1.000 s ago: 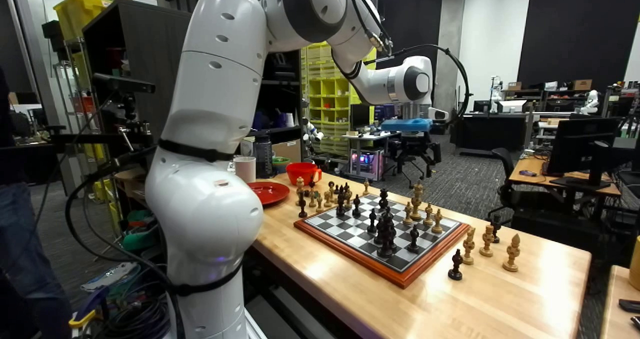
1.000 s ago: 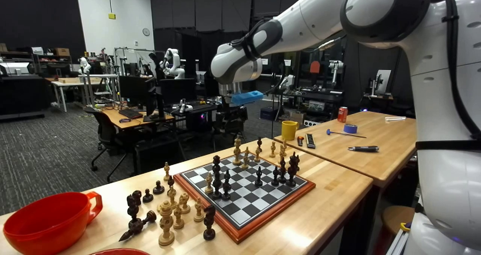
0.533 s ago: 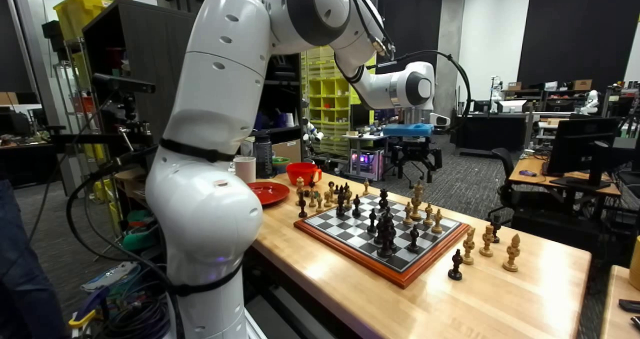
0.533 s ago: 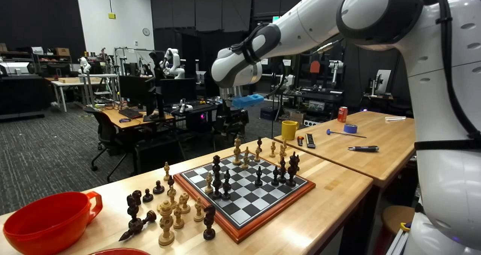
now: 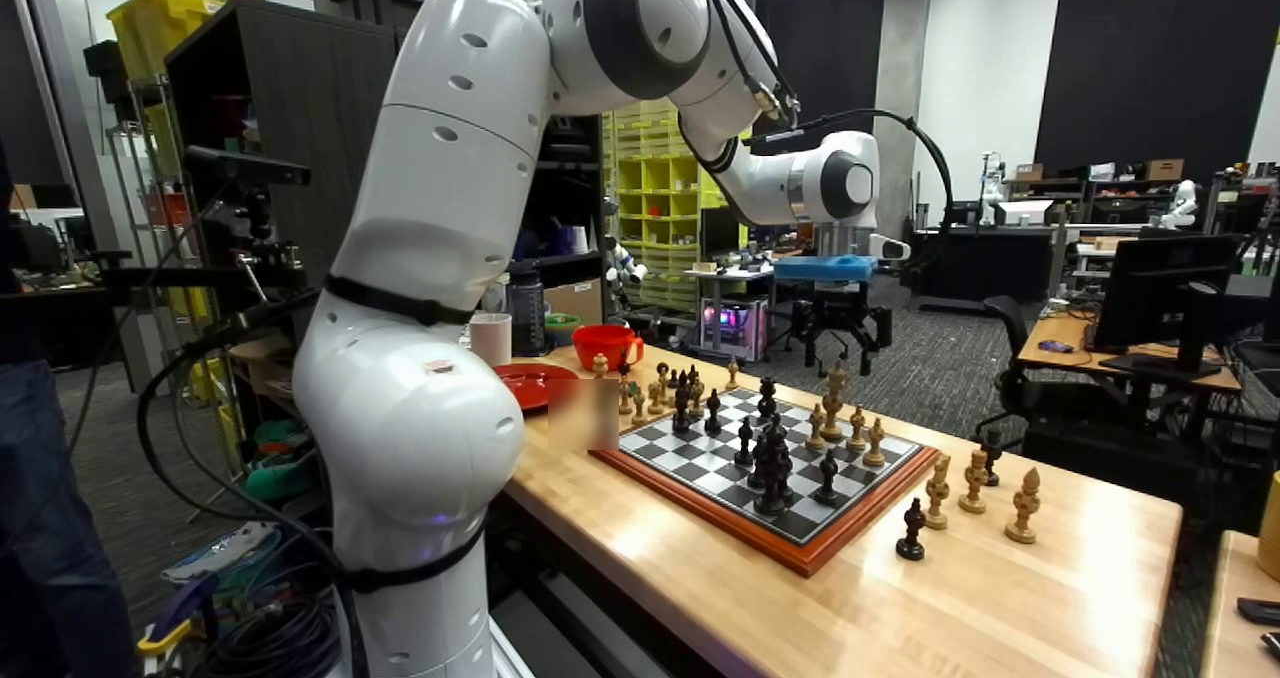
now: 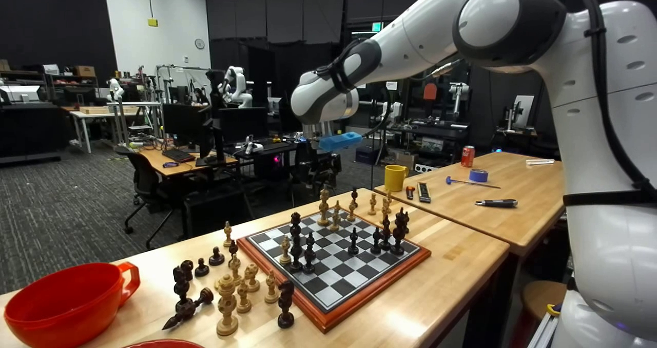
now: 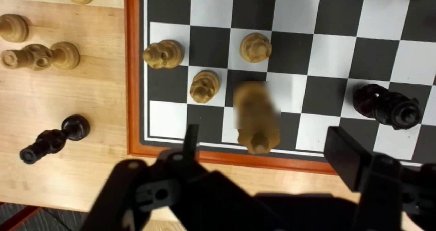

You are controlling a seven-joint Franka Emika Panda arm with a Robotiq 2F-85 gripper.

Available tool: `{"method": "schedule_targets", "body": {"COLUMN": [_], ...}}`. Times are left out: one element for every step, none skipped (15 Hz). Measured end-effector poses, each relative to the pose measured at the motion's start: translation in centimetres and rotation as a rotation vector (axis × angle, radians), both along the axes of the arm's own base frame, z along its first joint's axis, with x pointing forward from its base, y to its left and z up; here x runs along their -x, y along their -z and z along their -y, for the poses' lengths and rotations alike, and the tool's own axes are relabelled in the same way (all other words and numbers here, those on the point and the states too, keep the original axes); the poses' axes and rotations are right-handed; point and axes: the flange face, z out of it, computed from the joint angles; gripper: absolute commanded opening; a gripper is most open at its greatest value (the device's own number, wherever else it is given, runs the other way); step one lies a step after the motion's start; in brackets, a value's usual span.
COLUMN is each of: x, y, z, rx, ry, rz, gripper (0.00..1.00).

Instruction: Move a chess piece forward on the chess board

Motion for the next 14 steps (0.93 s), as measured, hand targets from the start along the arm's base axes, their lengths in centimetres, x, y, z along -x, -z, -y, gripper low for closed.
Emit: {"method": "schedule_targets", "body": {"x": [-0.06, -0.12, -0.14, -0.16, -0.18, -0.19, -0.19, -0.2, -0.2, -0.21, -0.24, -0.28, -0.34, -0.44], "y": [-0.03, -0.08, -0.11, -0.15, -0.18, -0.2, -0.21, -0.23, -0.24, -0.26, -0.31, -0.39, -0.53, -0.74], "z": [0.05, 0.06, 0.05, 0.03, 0.03, 0.03, 0.03, 0.03, 0.01, -0.01, -0.05, -0.1, -0.16, -0.23], "rx": [0.0, 0.0, 0.0, 0.0, 0.0, 0.0, 0.0, 0.0, 0.0, 0.0, 0.0, 0.001, 0.001, 0.001], "ry": [-0.001, -0.002, -0.003, -0.004, -0.005, -0.005, -0.006, -0.007, -0.007, -0.008, -0.009, -0.01, -0.011, -0.012], "rz": [0.001, 0.002, 0.003, 0.004, 0.004, 0.005, 0.005, 0.005, 0.006, 0.006, 0.007, 0.009, 0.012, 0.016], "gripper": [0.53, 0.45, 0.36, 0.29, 0.22, 0.13, 0.06, 0.07, 0.08, 0.08, 0.08, 0.08, 0.08, 0.08]}}
